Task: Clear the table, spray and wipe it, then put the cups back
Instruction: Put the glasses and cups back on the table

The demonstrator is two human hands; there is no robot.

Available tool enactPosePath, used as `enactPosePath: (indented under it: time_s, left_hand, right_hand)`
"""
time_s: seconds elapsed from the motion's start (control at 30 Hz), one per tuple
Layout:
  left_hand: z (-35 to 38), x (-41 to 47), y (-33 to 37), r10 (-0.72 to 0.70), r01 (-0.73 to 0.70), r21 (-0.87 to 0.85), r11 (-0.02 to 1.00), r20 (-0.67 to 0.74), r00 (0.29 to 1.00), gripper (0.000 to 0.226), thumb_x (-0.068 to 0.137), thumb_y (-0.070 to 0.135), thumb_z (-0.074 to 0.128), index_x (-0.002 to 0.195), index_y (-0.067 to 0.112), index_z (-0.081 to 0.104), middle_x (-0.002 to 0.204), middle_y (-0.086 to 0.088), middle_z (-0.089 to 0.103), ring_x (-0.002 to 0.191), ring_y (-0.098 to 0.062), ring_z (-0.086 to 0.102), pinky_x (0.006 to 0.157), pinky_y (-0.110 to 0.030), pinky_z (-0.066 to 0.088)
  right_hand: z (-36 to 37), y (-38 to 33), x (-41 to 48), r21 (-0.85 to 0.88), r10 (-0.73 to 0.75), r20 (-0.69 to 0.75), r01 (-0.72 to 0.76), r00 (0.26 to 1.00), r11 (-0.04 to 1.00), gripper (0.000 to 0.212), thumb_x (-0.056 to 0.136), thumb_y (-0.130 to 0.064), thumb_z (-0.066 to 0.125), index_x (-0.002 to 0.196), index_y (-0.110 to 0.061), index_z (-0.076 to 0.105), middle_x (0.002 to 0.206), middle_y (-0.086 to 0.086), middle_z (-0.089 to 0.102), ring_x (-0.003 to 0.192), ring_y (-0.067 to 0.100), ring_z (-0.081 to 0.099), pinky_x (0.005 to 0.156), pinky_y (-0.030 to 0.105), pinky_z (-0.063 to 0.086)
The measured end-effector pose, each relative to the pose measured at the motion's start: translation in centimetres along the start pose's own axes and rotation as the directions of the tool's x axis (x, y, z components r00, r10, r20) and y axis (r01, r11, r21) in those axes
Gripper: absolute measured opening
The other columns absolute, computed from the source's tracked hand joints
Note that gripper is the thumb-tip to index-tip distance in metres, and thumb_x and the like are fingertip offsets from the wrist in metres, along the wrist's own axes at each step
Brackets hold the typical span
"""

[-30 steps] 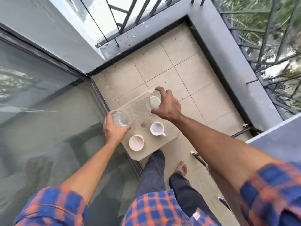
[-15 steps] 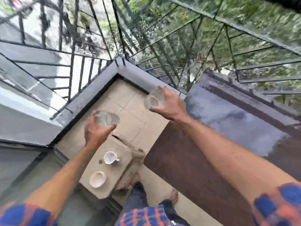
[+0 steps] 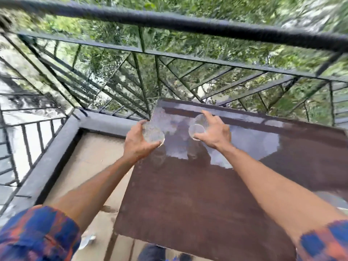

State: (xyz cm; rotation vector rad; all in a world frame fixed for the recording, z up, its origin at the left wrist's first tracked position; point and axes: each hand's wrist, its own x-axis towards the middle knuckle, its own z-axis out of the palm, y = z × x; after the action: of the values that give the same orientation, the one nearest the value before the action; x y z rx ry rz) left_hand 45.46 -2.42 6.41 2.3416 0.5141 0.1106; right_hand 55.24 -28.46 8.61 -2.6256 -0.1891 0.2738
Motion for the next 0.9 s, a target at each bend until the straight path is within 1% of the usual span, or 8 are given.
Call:
enactPosePath:
  time_s: [0.1, 0.2, 0.3, 0.4, 0.6, 0.7, 0.83, 0.9]
  left_hand:
    - [2.2, 2.7, 2.5, 0.073, -0.076, 0.023, 0.997, 0.091, 0.993, 0.09, 0.061, 0.044, 0.089, 0.139, 0.019, 0.052, 0.128, -0.005, 0.065, 0.117, -0.024, 0.061, 0.099, -0.031, 0.045]
    - [4.2, 5.7, 3.8, 0.134, -0.144, 0.049, 0.988, 0.167, 0.977, 0.09, 0.064, 0.045, 0.088, 0.142, 0.019, 0.05, 0.135, -0.006, 0.061, 0.124, -0.024, 0.057, 0.101, -0.029, 0.042]
    - [5.6, 8.7, 5.0, 0.152, -0.173, 0.083, 0.981, 0.217, 0.964, 0.094, 0.061, 0.048, 0.087, 0.142, 0.017, 0.05, 0.134, -0.01, 0.062, 0.125, -0.029, 0.056, 0.104, -0.033, 0.041]
    - [6.7, 11.3, 5.4, 0.174, -0.207, 0.123, 0.97, 0.238, 0.955, 0.095, 0.058, 0.052, 0.085, 0.14, 0.018, 0.051, 0.126, -0.012, 0.065, 0.118, -0.032, 0.059, 0.1, -0.036, 0.044]
    - [8.3, 14.2, 5.0, 0.176, -0.223, 0.165, 0.961, 0.257, 0.95, 0.095, 0.058, 0.052, 0.085, 0.139, 0.017, 0.05, 0.12, -0.015, 0.065, 0.115, -0.034, 0.06, 0.099, -0.037, 0.046]
    - [9.0, 14.5, 4.2, 0.172, -0.224, 0.175, 0.959, 0.266, 0.948, 0.093, 0.059, 0.051, 0.085, 0.139, 0.018, 0.05, 0.12, -0.014, 0.063, 0.116, -0.034, 0.057, 0.1, -0.037, 0.043]
    - [9.4, 15.0, 4.1, 0.166, -0.224, 0.184, 0.957, 0.286, 0.944, 0.094, 0.06, 0.05, 0.083, 0.141, 0.019, 0.047, 0.122, -0.013, 0.06, 0.117, -0.034, 0.056, 0.1, -0.038, 0.043]
    - [9.6, 15.1, 4.2, 0.151, -0.215, 0.196, 0.957, 0.296, 0.943, 0.095, 0.061, 0.049, 0.083, 0.143, 0.018, 0.045, 0.123, -0.015, 0.06, 0.118, -0.035, 0.055, 0.1, -0.04, 0.044]
  right_hand:
    - [-0.1, 2.0, 1.4, 0.003, 0.083, -0.025, -0.083, 0.996, 0.997, 0.1, 0.061, -0.065, 0.067, 0.151, -0.05, 0.028, 0.132, 0.0, 0.052, 0.115, 0.032, 0.06, 0.087, 0.038, 0.049]
    - [0.3, 3.6, 2.7, 0.005, 0.142, -0.04, -0.142, 0.989, 0.99, 0.099, 0.064, -0.06, 0.072, 0.152, -0.048, 0.028, 0.129, 0.001, 0.052, 0.114, 0.032, 0.059, 0.088, 0.038, 0.049]
    - [0.5, 4.6, 4.3, 0.015, 0.189, -0.065, -0.189, 0.98, 0.982, 0.096, 0.067, -0.057, 0.073, 0.152, -0.047, 0.031, 0.128, 0.001, 0.051, 0.114, 0.031, 0.059, 0.089, 0.037, 0.048]
    - [0.8, 4.8, 5.9, 0.03, 0.216, -0.097, -0.214, 0.972, 0.976, 0.093, 0.07, -0.055, 0.074, 0.152, -0.044, 0.033, 0.129, 0.002, 0.051, 0.116, 0.03, 0.058, 0.089, 0.036, 0.046]
    - [1.8, 4.7, 8.0, 0.039, 0.272, -0.114, -0.269, 0.956, 0.962, 0.095, 0.066, -0.058, 0.071, 0.152, -0.048, 0.03, 0.125, -0.002, 0.051, 0.11, 0.029, 0.061, 0.086, 0.035, 0.048]
    - [2.4, 4.9, 8.2, 0.023, 0.268, -0.109, -0.267, 0.957, 0.964, 0.096, 0.066, -0.058, 0.07, 0.152, -0.05, 0.028, 0.122, -0.004, 0.051, 0.108, 0.027, 0.06, 0.083, 0.034, 0.047]
    - [2.8, 5.0, 8.4, 0.021, 0.268, -0.107, -0.267, 0.958, 0.963, 0.094, 0.068, -0.058, 0.072, 0.151, -0.048, 0.03, 0.123, -0.004, 0.05, 0.109, 0.027, 0.06, 0.08, 0.032, 0.045]
    - [2.9, 4.9, 8.5, 0.032, 0.264, -0.097, -0.263, 0.96, 0.964, 0.097, 0.067, -0.06, 0.074, 0.152, -0.049, 0.028, 0.125, -0.005, 0.05, 0.111, 0.026, 0.059, 0.081, 0.033, 0.046]
